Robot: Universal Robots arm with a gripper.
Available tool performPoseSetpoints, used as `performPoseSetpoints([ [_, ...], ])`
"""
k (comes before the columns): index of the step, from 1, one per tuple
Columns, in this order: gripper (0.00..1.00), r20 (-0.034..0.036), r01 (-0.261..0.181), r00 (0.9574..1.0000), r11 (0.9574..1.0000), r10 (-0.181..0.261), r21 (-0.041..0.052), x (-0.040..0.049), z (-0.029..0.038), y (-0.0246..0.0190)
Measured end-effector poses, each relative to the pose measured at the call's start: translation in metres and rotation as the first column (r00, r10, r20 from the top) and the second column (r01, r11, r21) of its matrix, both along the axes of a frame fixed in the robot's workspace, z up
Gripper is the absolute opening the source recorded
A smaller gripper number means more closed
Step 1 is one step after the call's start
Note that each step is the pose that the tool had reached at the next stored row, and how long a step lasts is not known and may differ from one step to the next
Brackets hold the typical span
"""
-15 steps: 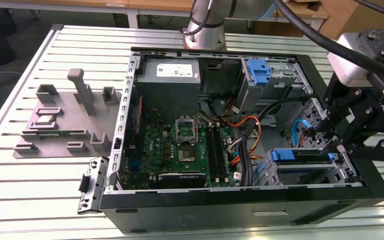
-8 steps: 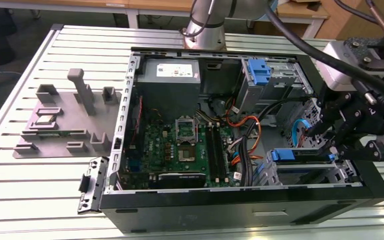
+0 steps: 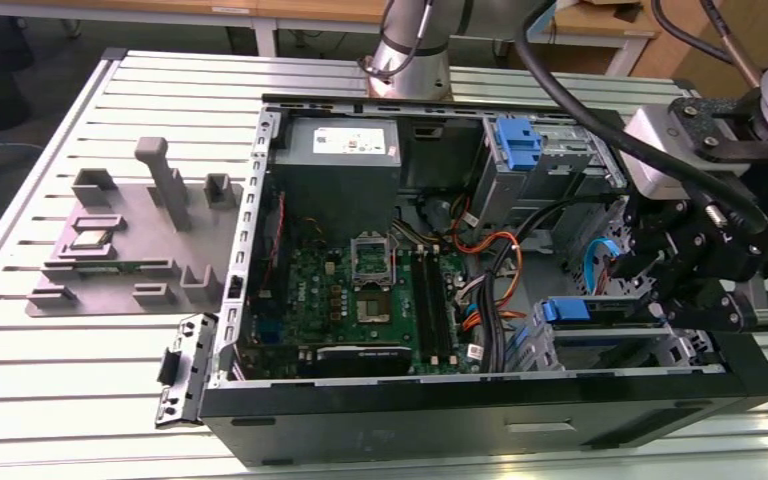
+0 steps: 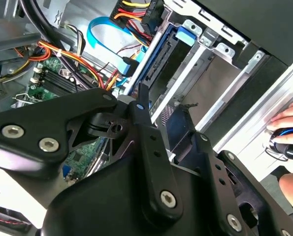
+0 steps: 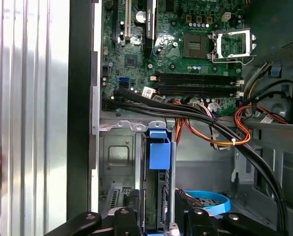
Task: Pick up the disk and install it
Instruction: 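Insert the disk into the insertion slot, then insert the first disk wire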
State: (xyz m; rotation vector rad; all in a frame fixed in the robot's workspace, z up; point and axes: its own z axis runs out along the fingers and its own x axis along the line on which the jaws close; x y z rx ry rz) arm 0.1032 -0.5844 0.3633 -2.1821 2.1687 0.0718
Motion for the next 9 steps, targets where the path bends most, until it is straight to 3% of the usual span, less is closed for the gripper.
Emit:
performPoseSetpoints([
  [9,0.42,-0.0001,0.0,1.0,1.0,0.0,-0.0001,-0.0001,-0.0008,0.0002],
])
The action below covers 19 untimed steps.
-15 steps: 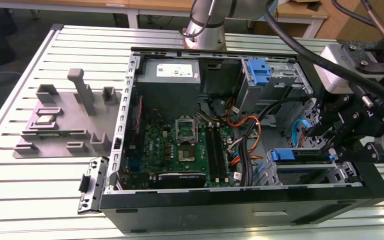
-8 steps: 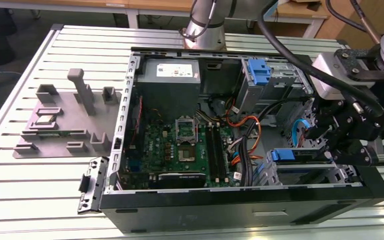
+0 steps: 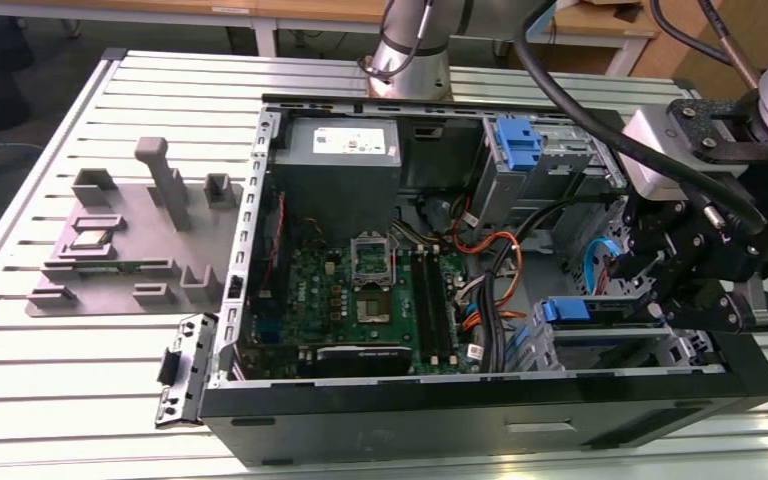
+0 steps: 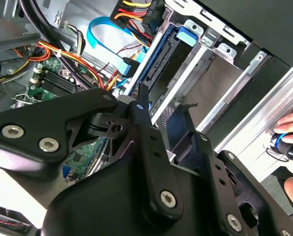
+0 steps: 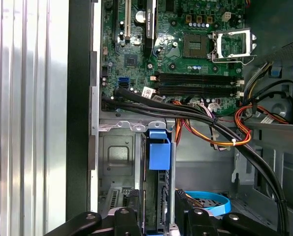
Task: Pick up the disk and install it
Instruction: 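Insert the first disk wire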
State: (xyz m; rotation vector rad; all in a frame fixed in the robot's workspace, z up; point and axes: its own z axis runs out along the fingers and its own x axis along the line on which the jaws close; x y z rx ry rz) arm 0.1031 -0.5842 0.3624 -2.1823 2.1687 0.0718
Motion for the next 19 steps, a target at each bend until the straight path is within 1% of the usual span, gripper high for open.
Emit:
performPoseSetpoints([
  [6,0.42,0.0,0.0,1.0,1.0,0.0,0.0001,0.0,0.0002,0.0],
  [10,0.42,0.0,0.0,1.0,1.0,0.0,0.0001,0.0,0.0046,0.0],
  [15,0.42,0.0,0.0,1.0,1.0,0.0,0.0001,0.0,0.0123,0.0],
  [17,0.42,0.0,0.0,1.0,1.0,0.0,0.0003,0.0,0.0124,0.0001],
  [19,0.42,0.0001,0.0,1.0,1.0,0.0,0.0001,0.0001,0.0126,0.0022],
])
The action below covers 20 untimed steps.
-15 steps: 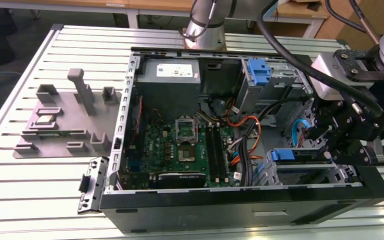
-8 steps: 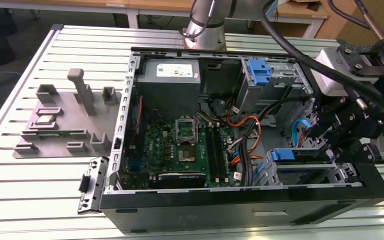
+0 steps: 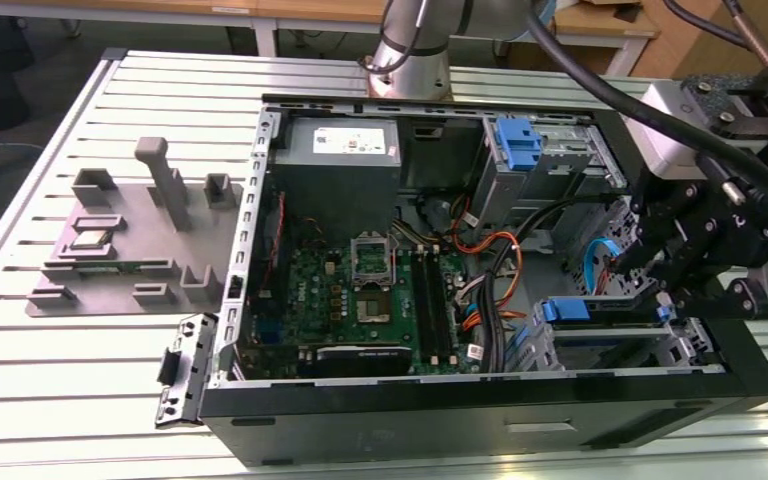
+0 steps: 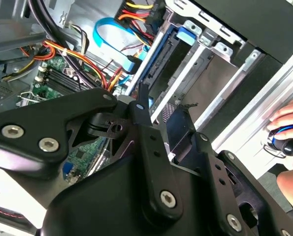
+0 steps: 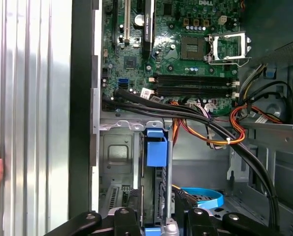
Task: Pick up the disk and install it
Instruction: 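Insert the first disk wire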
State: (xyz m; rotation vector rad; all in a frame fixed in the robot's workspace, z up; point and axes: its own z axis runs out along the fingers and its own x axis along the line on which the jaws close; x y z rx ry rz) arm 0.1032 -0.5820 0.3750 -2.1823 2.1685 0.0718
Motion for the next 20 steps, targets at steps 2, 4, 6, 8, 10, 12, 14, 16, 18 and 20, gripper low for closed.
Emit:
performPoseSetpoints([
  [2,0.42,0.0,0.0,1.0,1.0,0.0,0.0,-0.0001,-0.0002,0.0046],
  [4,0.42,0.0,0.0,1.0,1.0,0.0,0.0,0.0,-0.0005,0.009],
  [6,0.42,0.0,0.0,1.0,1.0,0.0,0.0002,-0.0001,-0.0008,0.0132],
  [8,0.42,0.0,0.0,1.0,1.0,0.0,0.0001,0.0001,-0.0011,0.0172],
  [10,0.42,-0.0001,0.0,1.0,1.0,0.0,0.0002,0.0013,-0.0014,0.0202],
  [12,0.42,-0.0001,0.0,1.0,1.0,0.0,0.0001,0.0047,-0.0017,0.0222],
  [14,0.42,-0.0001,0.0,1.0,1.0,0.0,0.0001,0.0085,-0.0022,0.0228],
  [16,0.42,0.0,0.0,1.0,1.0,0.0,0.0002,0.0115,-0.0036,0.023],
  [18,0.42,-0.0001,0.0,1.0,1.0,0.0,0.0001,0.014,-0.0057,0.0231],
  [20,0.42,0.0,0.0,1.0,1.0,0.0,0.0001,0.0147,-0.009,0.0231],
])
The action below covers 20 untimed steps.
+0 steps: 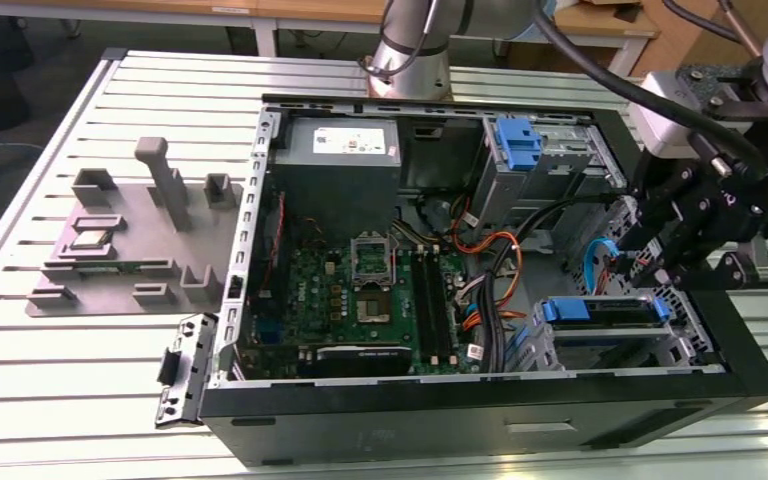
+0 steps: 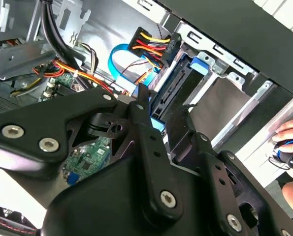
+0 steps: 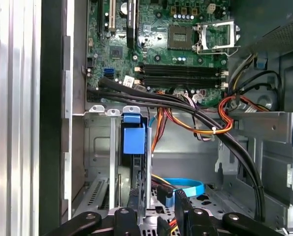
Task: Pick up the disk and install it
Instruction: 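Insert the first disk wire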
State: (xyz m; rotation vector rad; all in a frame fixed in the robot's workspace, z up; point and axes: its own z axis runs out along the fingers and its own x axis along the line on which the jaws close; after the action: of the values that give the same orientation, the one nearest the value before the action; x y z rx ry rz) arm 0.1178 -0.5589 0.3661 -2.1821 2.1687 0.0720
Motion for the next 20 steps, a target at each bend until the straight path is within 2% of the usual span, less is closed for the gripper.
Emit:
performPoseSetpoints([
  [6,0.42,0.0,0.0,1.0,1.0,0.0,0.0,0.0001,-0.0084,0.0],
  [20,0.42,0.0,0.0,1.0,1.0,0.0,-0.004,-0.0002,-0.013,-0.0002],
])
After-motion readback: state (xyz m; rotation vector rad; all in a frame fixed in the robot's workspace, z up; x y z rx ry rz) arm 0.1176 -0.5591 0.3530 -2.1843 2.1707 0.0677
